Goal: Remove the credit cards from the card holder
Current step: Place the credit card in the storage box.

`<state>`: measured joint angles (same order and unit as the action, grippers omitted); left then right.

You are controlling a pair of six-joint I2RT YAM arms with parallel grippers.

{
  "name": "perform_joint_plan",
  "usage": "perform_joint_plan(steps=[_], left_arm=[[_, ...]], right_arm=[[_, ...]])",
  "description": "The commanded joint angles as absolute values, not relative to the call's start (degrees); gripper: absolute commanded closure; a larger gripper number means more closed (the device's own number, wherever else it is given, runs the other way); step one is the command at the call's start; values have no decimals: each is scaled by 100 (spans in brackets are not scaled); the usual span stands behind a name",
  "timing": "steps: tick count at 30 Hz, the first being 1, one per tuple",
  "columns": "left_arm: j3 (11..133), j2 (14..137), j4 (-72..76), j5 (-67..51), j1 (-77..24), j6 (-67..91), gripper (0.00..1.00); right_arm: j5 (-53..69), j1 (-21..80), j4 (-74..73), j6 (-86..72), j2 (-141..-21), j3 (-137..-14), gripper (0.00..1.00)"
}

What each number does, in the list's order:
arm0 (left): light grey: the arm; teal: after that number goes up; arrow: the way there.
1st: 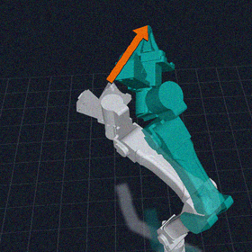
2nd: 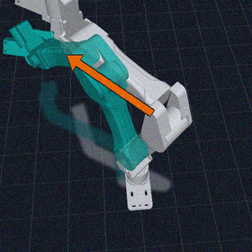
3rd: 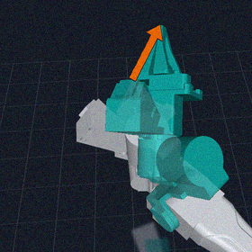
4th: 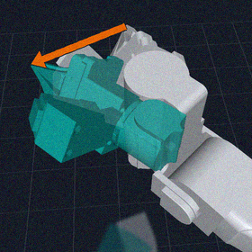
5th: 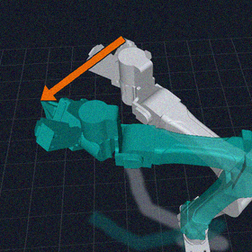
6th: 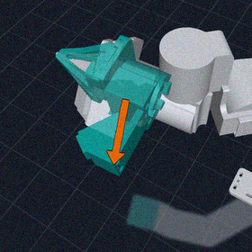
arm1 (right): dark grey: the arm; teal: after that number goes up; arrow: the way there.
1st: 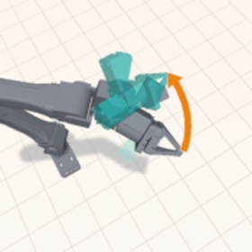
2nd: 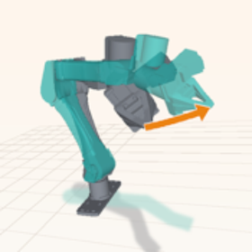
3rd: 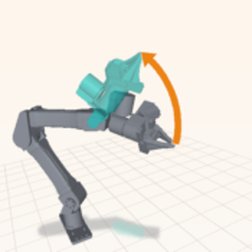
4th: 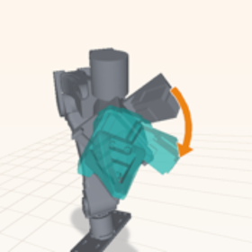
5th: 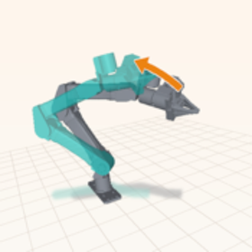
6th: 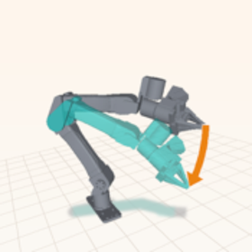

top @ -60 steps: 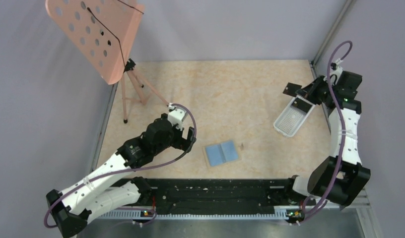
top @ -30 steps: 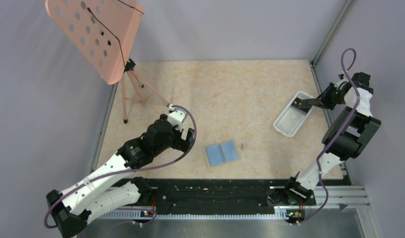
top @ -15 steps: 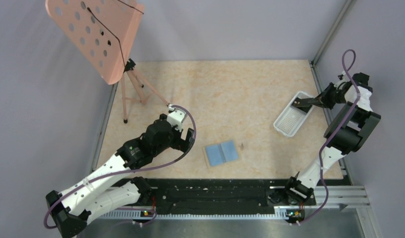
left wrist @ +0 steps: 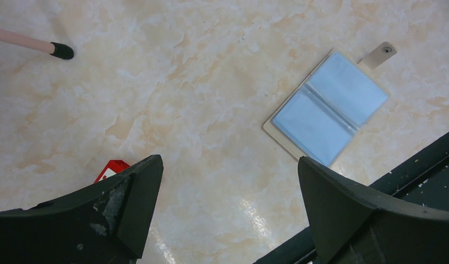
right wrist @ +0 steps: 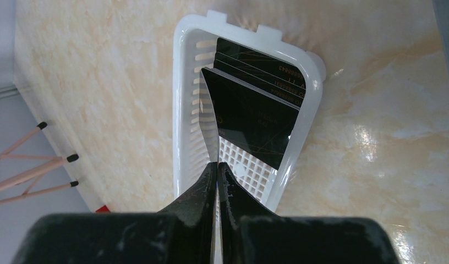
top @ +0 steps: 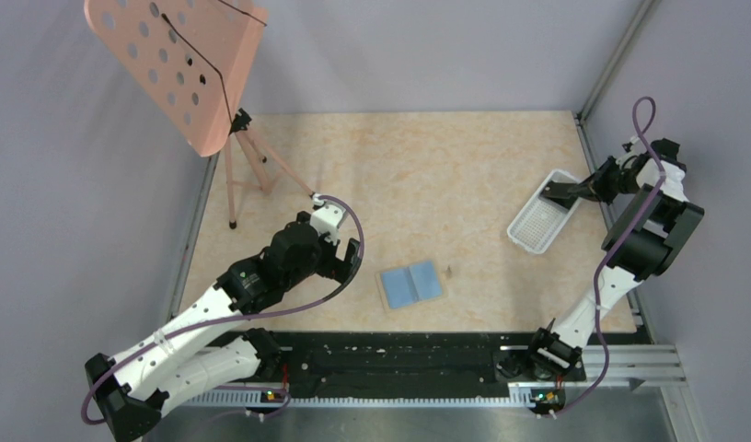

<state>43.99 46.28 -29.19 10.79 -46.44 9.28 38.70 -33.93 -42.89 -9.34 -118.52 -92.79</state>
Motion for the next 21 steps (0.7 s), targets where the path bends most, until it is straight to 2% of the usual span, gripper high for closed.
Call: perform_joint_plan(steps=[1, 12, 21], left_arm=[[4376, 4623, -2769, 1088, -4621, 888, 2], [4375, 4600, -2772, 1157, -4625, 882, 2], [4356, 4555, -2761, 1150, -4617, 893, 2]], right_arm=[[3901, -3447, -4197, -976, -11931, -9572, 100], [3486, -3448, -4185, -1192, -12002, -9707, 90], [2902, -3446, -4192, -1542, -11883, -9966, 75]])
